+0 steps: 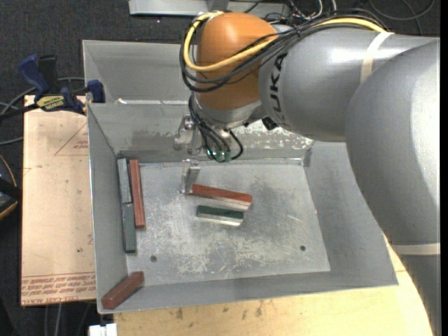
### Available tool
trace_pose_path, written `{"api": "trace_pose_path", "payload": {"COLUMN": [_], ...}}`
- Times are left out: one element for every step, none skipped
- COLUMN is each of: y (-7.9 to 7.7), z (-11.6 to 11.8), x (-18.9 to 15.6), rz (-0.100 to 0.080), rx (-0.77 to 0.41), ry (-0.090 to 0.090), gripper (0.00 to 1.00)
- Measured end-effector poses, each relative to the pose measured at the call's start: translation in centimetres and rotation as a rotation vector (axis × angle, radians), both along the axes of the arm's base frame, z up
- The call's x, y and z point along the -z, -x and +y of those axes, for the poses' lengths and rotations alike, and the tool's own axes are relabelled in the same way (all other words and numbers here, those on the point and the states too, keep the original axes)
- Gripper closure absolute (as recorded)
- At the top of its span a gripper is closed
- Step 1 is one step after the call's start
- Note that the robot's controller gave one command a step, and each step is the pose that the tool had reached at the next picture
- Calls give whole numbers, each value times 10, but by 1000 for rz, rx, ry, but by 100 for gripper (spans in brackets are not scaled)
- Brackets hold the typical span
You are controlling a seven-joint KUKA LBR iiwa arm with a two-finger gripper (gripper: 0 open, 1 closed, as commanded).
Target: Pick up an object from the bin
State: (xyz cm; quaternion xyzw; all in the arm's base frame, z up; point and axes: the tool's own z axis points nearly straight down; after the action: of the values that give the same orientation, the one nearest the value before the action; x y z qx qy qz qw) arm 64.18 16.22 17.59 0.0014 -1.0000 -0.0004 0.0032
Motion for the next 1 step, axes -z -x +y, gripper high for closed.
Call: {"api": "trace_pose_path", "payload": {"y": [-2], "z": [-1], "x": [-5], "rz": [-8], "rx": [2], "ry": [-1], "gripper": [0]}}
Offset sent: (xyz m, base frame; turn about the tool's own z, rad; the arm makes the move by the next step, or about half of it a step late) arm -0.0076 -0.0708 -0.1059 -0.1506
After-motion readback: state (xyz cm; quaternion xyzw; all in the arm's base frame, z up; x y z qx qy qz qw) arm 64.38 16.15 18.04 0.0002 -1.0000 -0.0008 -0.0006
